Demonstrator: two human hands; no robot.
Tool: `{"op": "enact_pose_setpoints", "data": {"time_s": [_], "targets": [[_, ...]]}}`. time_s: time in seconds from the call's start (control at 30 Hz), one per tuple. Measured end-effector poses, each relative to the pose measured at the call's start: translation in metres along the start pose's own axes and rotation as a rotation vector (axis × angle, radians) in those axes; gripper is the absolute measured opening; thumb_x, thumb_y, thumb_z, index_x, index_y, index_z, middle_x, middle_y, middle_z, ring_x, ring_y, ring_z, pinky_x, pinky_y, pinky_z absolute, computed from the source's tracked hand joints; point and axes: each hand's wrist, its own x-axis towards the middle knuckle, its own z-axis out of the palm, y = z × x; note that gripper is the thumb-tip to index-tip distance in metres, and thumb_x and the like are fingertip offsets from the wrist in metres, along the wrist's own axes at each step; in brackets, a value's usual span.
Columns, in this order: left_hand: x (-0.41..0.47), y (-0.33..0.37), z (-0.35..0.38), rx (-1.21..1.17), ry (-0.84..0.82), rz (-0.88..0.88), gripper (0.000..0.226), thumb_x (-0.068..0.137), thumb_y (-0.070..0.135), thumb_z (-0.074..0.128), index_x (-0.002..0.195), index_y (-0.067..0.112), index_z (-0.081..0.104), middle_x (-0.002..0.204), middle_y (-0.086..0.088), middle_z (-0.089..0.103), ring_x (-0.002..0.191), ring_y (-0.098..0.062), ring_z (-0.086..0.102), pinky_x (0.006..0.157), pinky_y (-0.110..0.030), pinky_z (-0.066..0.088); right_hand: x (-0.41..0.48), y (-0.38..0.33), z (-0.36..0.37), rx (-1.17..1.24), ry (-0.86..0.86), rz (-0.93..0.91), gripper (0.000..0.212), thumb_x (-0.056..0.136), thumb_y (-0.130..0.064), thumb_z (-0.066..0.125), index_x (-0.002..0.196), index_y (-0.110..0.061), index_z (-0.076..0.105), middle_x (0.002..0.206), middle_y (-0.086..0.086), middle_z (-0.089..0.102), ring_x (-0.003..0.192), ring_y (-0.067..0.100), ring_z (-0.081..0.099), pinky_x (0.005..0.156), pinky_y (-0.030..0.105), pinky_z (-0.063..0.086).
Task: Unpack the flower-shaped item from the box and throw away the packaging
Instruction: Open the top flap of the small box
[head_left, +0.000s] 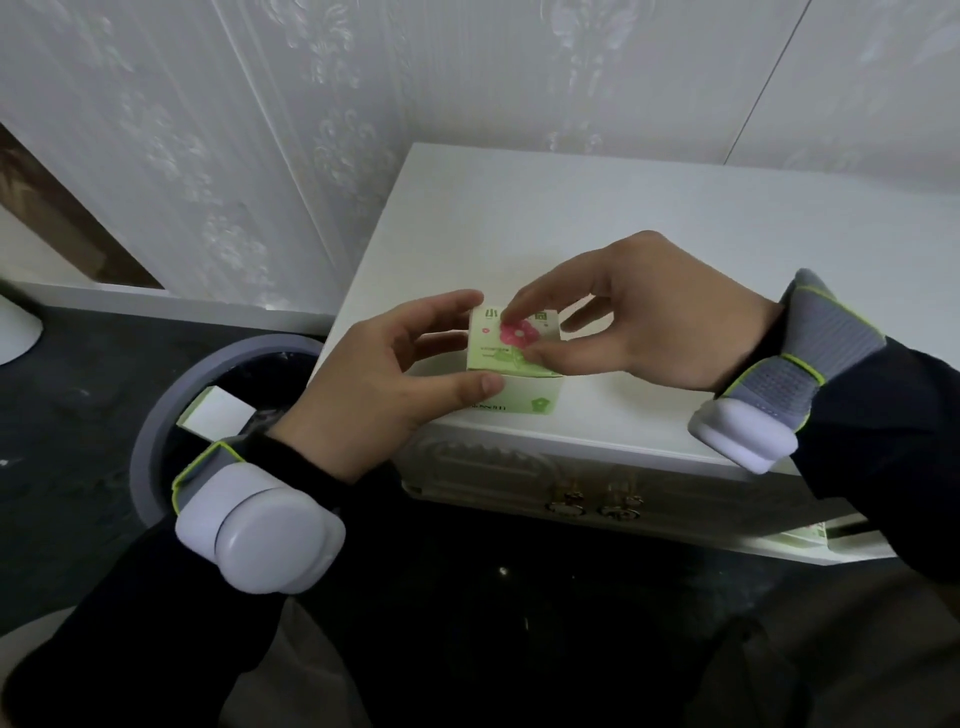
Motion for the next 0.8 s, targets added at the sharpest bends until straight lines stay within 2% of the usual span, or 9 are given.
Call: {"op": "enact_pose_setpoints", "data": {"time_s": [0.13,0.27,0.4,0.47,0.53,0.7,0.8], "targets": [[-0.001,-0.001,-0.001,0.042,-0.013,0.026,0.078,0.056,0.034,0.082,0.129,0.024,0.055,0.119,0.006,0.068,0.114,-0.005,0.061,0.1,-0.036,0.049,-0.004,-0.008,-0.006,-0.12,-0.073,-0.025,0.038,0.075,-0.045,0.066,0.112,-0.035,0.068,0.117,-0.016,0.068,0.096,0.007,0.064,0.085,0.027,0.052],[-0.003,0.001,0.0,0.104,-0.033,0.053,0.079,0.056,0.041,0.078,0.13,0.028,0.053,0.122,0.009,0.066,0.115,-0.003,0.059,0.102,-0.036,0.047,-0.006,-0.015,-0.009,-0.294,-0.134,-0.049,0.042,0.077,-0.048,0.064,0.118,-0.035,0.064,0.121,-0.015,0.067,0.09,0.004,0.057,0.084,0.022,0.043],[-0.004,0.003,0.0,0.151,-0.048,0.054,0.077,0.058,0.036,0.081,0.13,0.032,0.052,0.123,0.013,0.064,0.116,0.0,0.058,0.103,-0.035,0.047,-0.005,-0.018,-0.009,-0.441,-0.153,-0.057,0.046,0.078,-0.053,0.061,0.121,-0.038,0.061,0.121,-0.009,0.066,0.098,0.015,0.058,0.088,0.035,0.046],[-0.005,0.002,0.0,0.151,-0.047,0.052,0.076,0.059,0.032,0.081,0.129,0.032,0.052,0.122,0.013,0.064,0.116,0.0,0.058,0.103,-0.035,0.047,-0.004,-0.02,-0.009,-0.459,-0.149,-0.048,0.047,0.078,-0.054,0.061,0.121,-0.038,0.06,0.121,-0.009,0.067,0.093,0.014,0.056,0.087,0.035,0.047],[-0.004,0.002,0.0,0.155,-0.046,0.05,0.075,0.06,0.03,0.081,0.129,0.033,0.052,0.122,0.012,0.065,0.117,-0.001,0.057,0.103,-0.037,0.047,-0.005,-0.021,-0.008,-0.459,-0.134,-0.046,0.045,0.077,-0.052,0.063,0.12,-0.036,0.061,0.117,-0.008,0.068,0.086,0.012,0.051,0.084,0.034,0.047],[-0.003,0.001,-0.001,0.152,-0.049,0.045,0.075,0.06,0.028,0.084,0.128,0.031,0.052,0.121,0.009,0.065,0.118,-0.006,0.057,0.102,-0.041,0.048,-0.007,-0.022,-0.002,-0.46,-0.074,-0.074,0.041,0.075,-0.044,0.066,0.112,-0.026,0.061,0.093,0.001,0.068,0.075,0.021,0.051,0.072,0.037,0.047],[-0.002,0.001,0.0,0.159,-0.04,0.041,0.079,0.056,0.033,0.084,0.129,0.029,0.052,0.121,0.009,0.065,0.117,-0.005,0.058,0.101,-0.04,0.048,-0.008,-0.023,0.001,-0.487,-0.061,-0.092,0.042,0.074,-0.042,0.065,0.11,-0.023,0.059,0.09,0.003,0.066,0.076,0.025,0.052,0.072,0.039,0.048]]}}
